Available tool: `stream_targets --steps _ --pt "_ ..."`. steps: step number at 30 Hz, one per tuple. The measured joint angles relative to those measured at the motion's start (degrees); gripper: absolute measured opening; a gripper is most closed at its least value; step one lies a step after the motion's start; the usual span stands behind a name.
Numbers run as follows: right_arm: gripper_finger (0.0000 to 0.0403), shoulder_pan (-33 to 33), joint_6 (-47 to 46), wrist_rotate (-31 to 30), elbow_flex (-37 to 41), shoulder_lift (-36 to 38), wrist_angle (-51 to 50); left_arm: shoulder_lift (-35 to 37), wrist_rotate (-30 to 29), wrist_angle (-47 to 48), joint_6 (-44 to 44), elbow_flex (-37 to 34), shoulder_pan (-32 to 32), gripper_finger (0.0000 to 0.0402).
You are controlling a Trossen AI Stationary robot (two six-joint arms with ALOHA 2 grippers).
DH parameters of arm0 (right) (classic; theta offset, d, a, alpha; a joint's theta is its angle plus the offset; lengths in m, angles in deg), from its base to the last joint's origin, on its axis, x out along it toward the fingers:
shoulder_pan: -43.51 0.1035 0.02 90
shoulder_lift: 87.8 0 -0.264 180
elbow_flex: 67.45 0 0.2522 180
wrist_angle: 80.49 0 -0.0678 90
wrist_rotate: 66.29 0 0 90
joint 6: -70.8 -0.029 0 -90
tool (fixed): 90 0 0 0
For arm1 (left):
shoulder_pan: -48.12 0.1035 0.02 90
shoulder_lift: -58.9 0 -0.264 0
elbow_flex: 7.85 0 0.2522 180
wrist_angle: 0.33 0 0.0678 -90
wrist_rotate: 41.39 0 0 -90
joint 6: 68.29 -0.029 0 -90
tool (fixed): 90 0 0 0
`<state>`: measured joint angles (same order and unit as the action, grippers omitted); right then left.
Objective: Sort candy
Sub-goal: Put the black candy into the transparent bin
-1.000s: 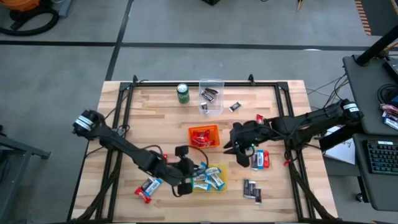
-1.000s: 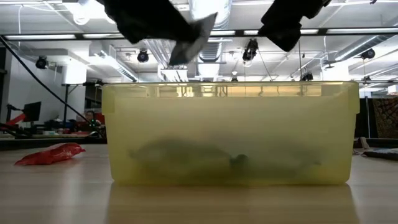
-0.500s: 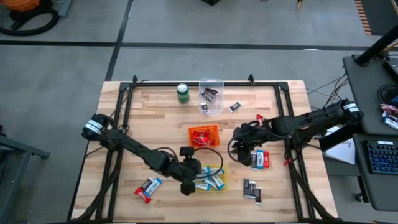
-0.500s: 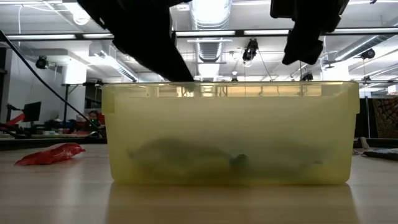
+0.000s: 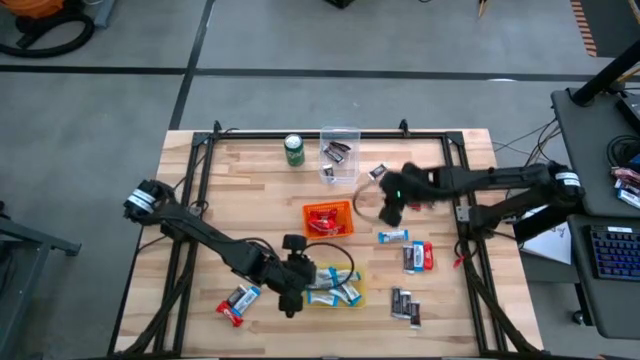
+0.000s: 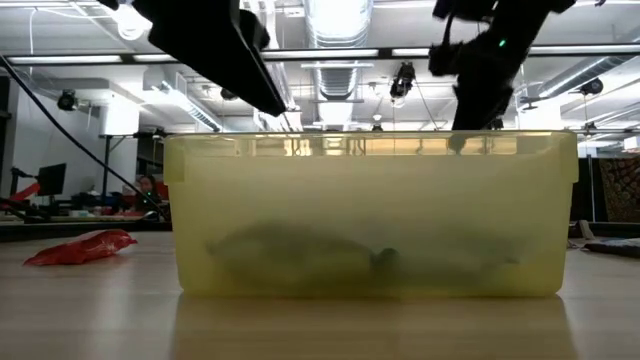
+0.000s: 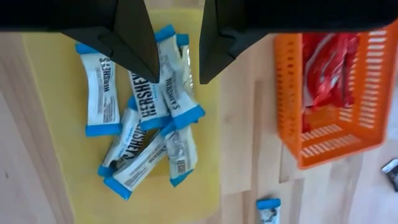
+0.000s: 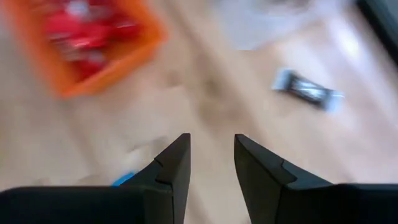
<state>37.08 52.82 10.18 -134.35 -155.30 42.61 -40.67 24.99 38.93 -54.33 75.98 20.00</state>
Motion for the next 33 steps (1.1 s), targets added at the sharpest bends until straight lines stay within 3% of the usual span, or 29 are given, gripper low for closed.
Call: stream_targets --steps 8,11,14,19,22,33 --pt "0.0116 -20.8 6.6 0.7 0.0 -1.4 0.8 7.9 -4.7 -0.1 1.9 -4.7 -1.1 0.0096" --pt "0.0124 -27.2 10.7 4.4 0.0 -3.2 3.0 10.6 -7.6 0.0 2.0 -5.4 -1.3 0.0096" --pt "0.0132 -31.5 21.5 10.1 0.0 -6.2 6.9 13.2 -9.5 0.5 1.6 -5.4 -1.4 0.0096" --pt "0.0144 -33.7 44.5 13.9 0.0 -13.5 12.4 16.8 -9.6 1.1 -0.1 -5.4 -1.7 0.0096" --pt "0.0153 -33.7 52.1 15.7 0.0 -18.1 14.9 18.4 -10.7 1.1 -0.6 -5.7 -2.2 0.0096" --pt "0.0173 -34.9 52.1 17.4 -4.3 -30.8 19.7 19.5 -13.4 1.2 -1.4 -8.0 -2.4 0.0096"
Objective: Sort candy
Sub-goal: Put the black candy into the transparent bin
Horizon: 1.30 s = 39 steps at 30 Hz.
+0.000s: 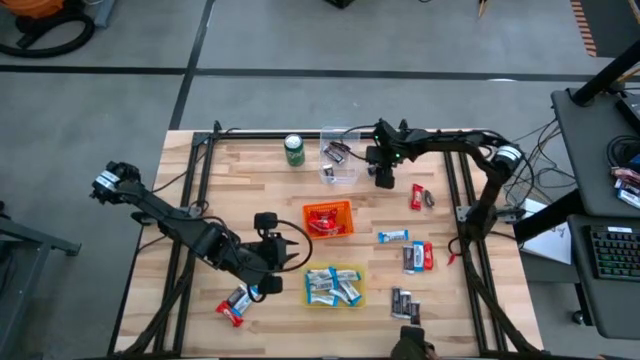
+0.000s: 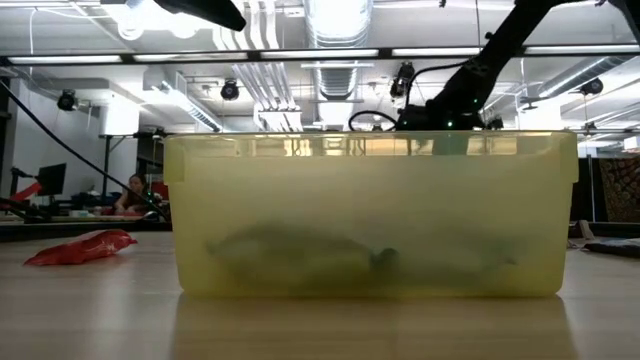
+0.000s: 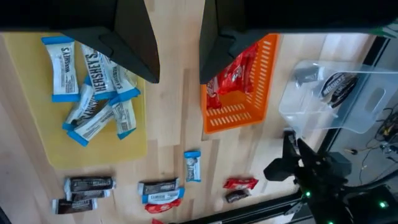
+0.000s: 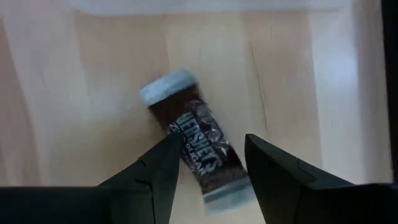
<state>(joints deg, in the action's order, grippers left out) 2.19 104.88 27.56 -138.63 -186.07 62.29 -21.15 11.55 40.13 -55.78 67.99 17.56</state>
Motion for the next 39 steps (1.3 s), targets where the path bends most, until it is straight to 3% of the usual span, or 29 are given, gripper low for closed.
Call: stream_targets --steps 8,18,27,31,39 --pt "0.0158 -2.6 -2.2 6.5 -0.8 -3.6 -0.7 -0.1 0.0 0.1 0.1 -0.4 -0.1 0.0096" --pt "0.0021 -3.3 -4.3 9.0 -0.5 0.2 -6.1 -0.1 0.1 1.1 4.1 -0.4 -0.4 0.0096" --pt "0.0014 -2.8 -11.7 7.7 -0.3 13.1 -6.6 -0.1 0.6 9.8 17.5 -0.4 -3.9 0.0096" --pt "0.0014 -1.0 -15.9 8.0 -0.3 18.3 -1.7 -0.2 0.6 14.3 25.6 -0.4 -4.2 0.0096" --pt "0.0013 6.1 -24.2 8.3 -0.3 19.0 11.0 -0.2 2.7 18.0 33.4 -0.4 -4.2 0.0096"
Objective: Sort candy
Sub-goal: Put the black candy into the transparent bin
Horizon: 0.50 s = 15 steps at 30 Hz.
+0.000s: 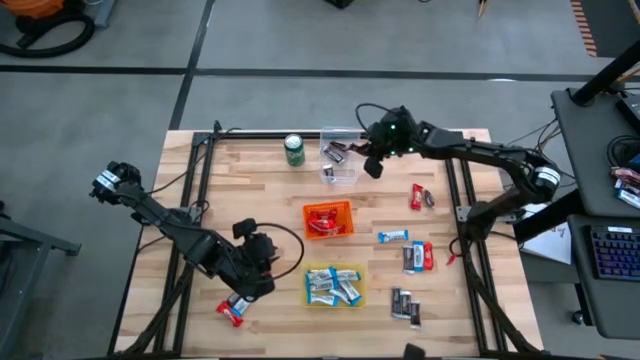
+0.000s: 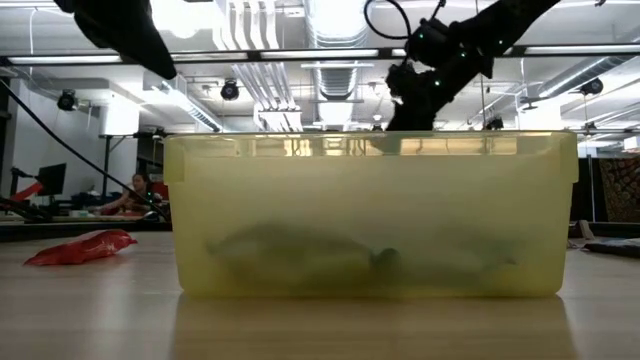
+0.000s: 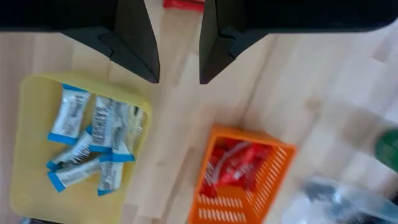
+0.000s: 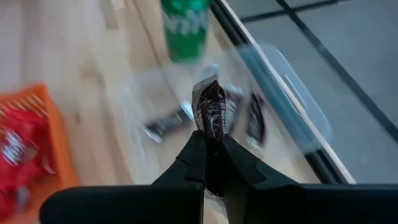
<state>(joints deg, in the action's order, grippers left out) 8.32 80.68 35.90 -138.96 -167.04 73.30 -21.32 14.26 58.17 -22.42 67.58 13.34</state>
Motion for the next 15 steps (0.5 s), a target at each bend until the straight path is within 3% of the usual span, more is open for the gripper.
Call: stream_targets --steps 5,15 --pt "0.0025 3.6 -3.2 -0.2 0.0 -2.5 4.8 0.0 5.2 0.0 3.5 0.0 0.0 0.0096" --pt "0.0108 4.6 -5.5 -0.2 0.0 -3.4 5.5 0.0 11.7 0.1 9.2 0.0 -0.5 0.0096"
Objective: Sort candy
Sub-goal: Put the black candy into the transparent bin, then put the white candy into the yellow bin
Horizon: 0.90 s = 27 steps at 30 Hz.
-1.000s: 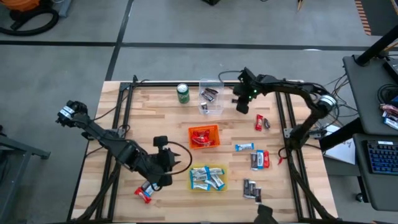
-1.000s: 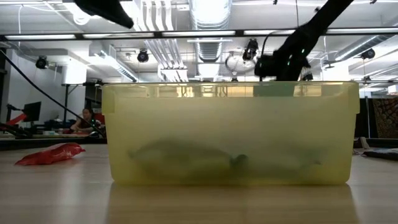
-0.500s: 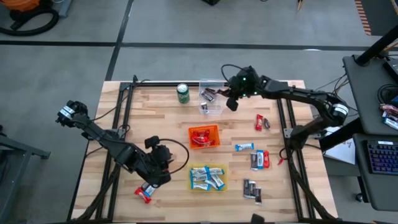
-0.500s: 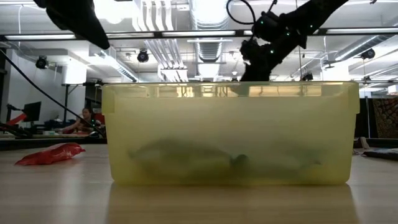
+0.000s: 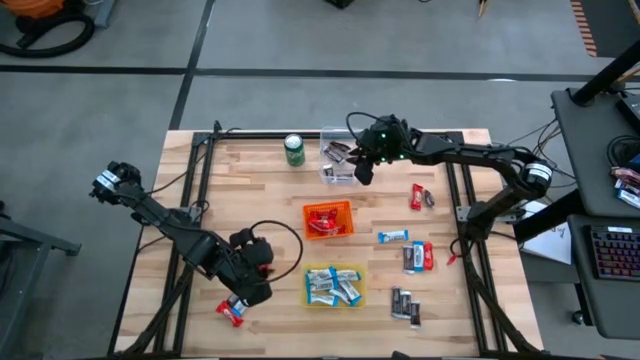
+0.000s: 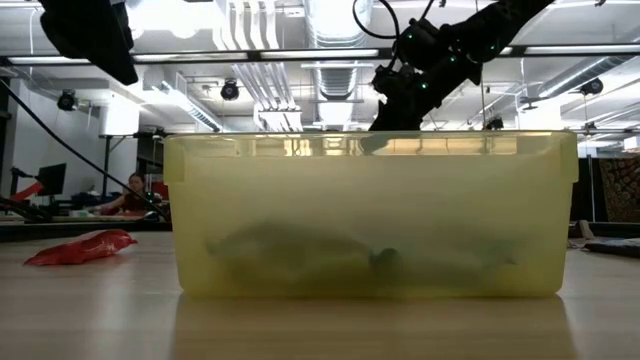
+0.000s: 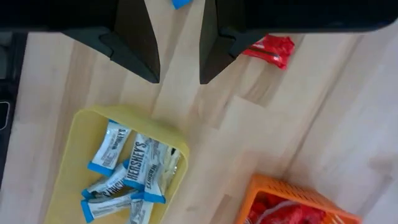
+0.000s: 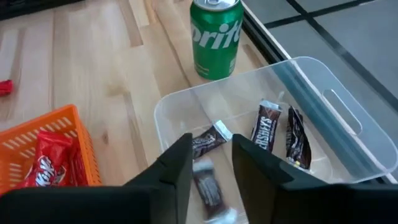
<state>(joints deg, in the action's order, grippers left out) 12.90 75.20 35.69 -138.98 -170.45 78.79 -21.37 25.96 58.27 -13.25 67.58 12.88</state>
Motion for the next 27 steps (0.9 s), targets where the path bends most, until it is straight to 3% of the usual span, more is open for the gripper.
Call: stream_targets --steps 9,15,23,27 --pt "0.0146 1.5 -0.4 0.2 0.0 0.1 -1.0 0.0 3.4 0.0 4.6 0.0 -0.4 0.0096" --pt "0.015 3.7 -1.3 0.2 0.0 0.3 -4.4 -0.7 12.3 0.7 12.5 0.0 -0.6 0.0101" --pt "0.0151 8.5 -1.4 0.2 0.0 0.5 -8.1 -11.2 23.4 1.2 19.7 0.0 -2.5 0.0146" --pt "0.0151 10.5 -0.8 0.2 0.0 0.5 -7.8 -15.9 25.8 1.7 20.5 0.0 -3.0 0.0173"
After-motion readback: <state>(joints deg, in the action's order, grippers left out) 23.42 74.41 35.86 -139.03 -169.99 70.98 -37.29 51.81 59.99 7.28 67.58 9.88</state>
